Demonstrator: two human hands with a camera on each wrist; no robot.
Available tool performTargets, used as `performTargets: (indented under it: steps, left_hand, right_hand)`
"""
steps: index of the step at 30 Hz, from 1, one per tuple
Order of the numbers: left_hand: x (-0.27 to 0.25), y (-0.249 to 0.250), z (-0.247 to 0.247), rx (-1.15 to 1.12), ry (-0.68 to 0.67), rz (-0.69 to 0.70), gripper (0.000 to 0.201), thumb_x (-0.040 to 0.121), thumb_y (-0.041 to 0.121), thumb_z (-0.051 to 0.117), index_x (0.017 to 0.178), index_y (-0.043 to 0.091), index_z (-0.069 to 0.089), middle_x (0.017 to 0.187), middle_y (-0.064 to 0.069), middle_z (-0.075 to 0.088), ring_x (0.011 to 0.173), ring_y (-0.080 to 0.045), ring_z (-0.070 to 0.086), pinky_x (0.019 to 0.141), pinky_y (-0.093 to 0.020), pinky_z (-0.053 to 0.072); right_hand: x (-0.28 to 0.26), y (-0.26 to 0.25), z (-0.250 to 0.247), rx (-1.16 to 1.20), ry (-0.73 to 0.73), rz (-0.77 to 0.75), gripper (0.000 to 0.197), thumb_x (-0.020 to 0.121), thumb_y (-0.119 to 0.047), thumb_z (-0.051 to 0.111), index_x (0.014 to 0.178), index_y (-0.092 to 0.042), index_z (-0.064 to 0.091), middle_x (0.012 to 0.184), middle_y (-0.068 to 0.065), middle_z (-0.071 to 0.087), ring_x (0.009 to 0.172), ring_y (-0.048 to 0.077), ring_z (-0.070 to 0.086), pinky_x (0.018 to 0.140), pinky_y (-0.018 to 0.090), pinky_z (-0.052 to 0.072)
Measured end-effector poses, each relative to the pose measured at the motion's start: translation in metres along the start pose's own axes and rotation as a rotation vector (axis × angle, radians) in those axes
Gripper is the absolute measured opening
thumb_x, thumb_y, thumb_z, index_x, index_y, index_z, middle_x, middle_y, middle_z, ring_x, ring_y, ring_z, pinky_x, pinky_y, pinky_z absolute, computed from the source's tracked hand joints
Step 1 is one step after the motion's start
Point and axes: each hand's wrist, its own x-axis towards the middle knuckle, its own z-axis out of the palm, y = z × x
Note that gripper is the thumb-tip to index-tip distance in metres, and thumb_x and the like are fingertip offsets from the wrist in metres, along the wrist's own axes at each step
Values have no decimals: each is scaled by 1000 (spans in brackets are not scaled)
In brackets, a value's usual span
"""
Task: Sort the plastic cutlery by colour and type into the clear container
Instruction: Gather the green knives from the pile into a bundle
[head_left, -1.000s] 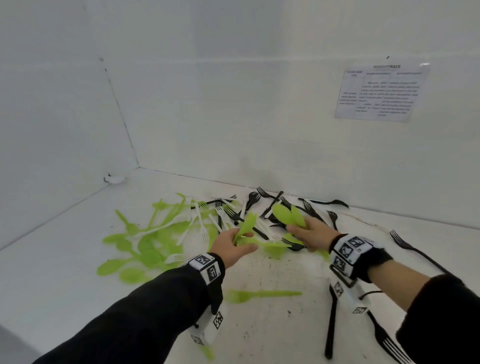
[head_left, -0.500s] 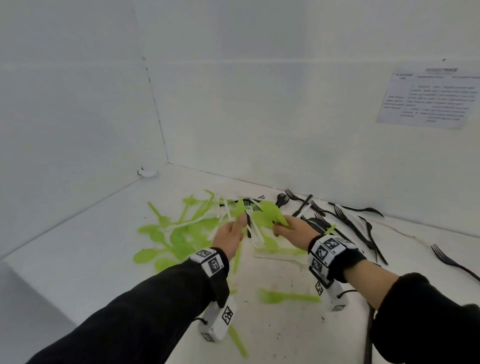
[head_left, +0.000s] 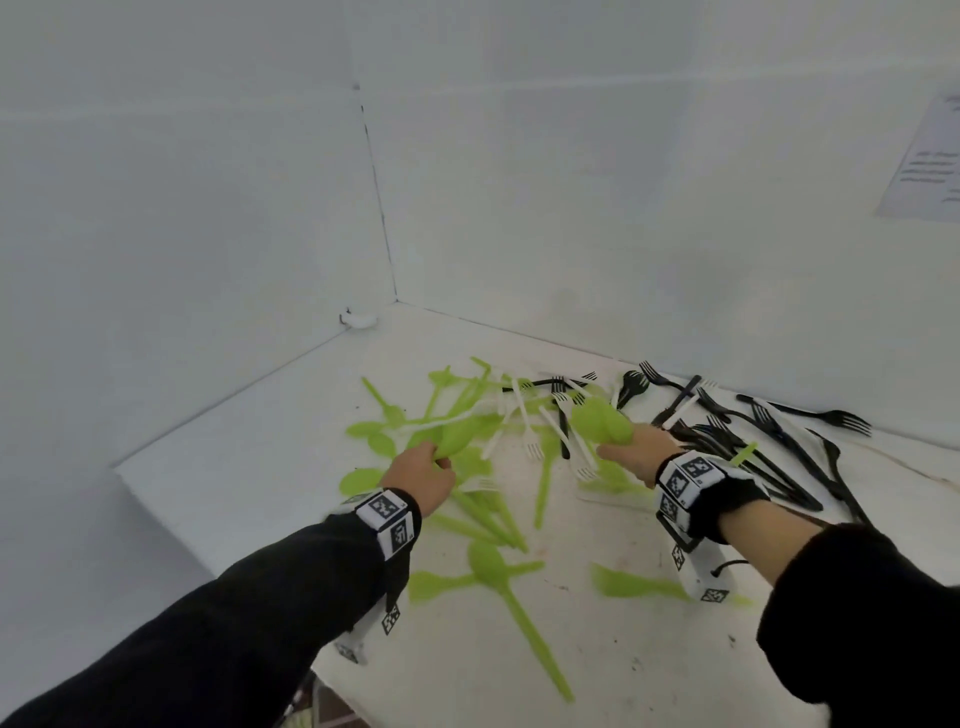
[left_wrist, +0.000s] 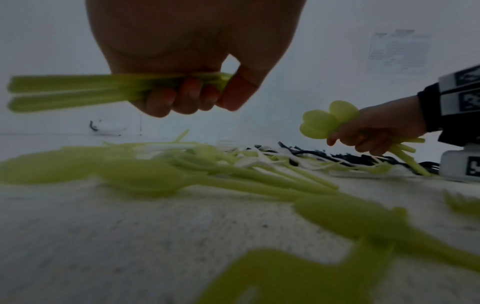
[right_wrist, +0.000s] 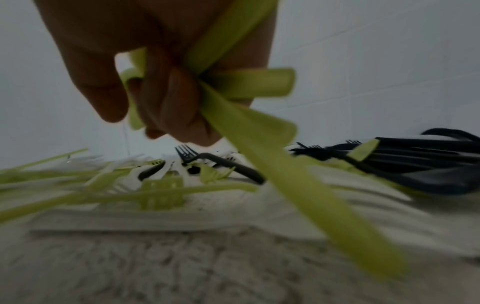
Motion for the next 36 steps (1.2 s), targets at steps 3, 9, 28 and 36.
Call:
performTargets:
  steps: [3, 9, 28, 36]
  left_hand:
    - [4, -12, -3, 89, -90, 0, 27, 85, 13, 54, 110, 7, 59, 93, -7, 53, 84, -24, 52, 68, -24, 36]
    - [13, -28, -11, 110, 9, -100, 33, 87, 15, 46, 119, 9, 53, 124, -13, 51, 110, -31, 55, 86, -32, 44]
    - [19, -65, -7, 165, -78, -223, 50, 80, 37, 68, 119, 10, 51, 127, -7, 56, 116, -24, 53, 91, -28, 42]
    - [14, -58, -13, -112, 133, -158, 15, 85, 24, 61, 79, 14, 52, 89, -5, 57, 89, -26, 54, 75, -25, 37]
  right_hand:
    - [-5, -24, 17, -44, -108, -109, 31, 90, -25, 56, 61, -21, 45, 69, -1, 50, 52, 7, 40, 37, 10, 33]
    - [-32, -74, 63, -183, -487, -177, 27, 76, -39, 74, 69, -19, 58, 66, -7, 55, 51, 6, 49, 37, 9, 36]
    - [-44, -58, 68, -177, -438, -134, 20, 79, -29, 71, 89, -15, 61, 75, -3, 53, 57, 12, 46, 47, 19, 39]
    - [-37, -60, 49, 290, -305, -56, 19, 95, -20, 46, 76, -20, 42, 71, -1, 54, 56, 12, 48, 52, 22, 37]
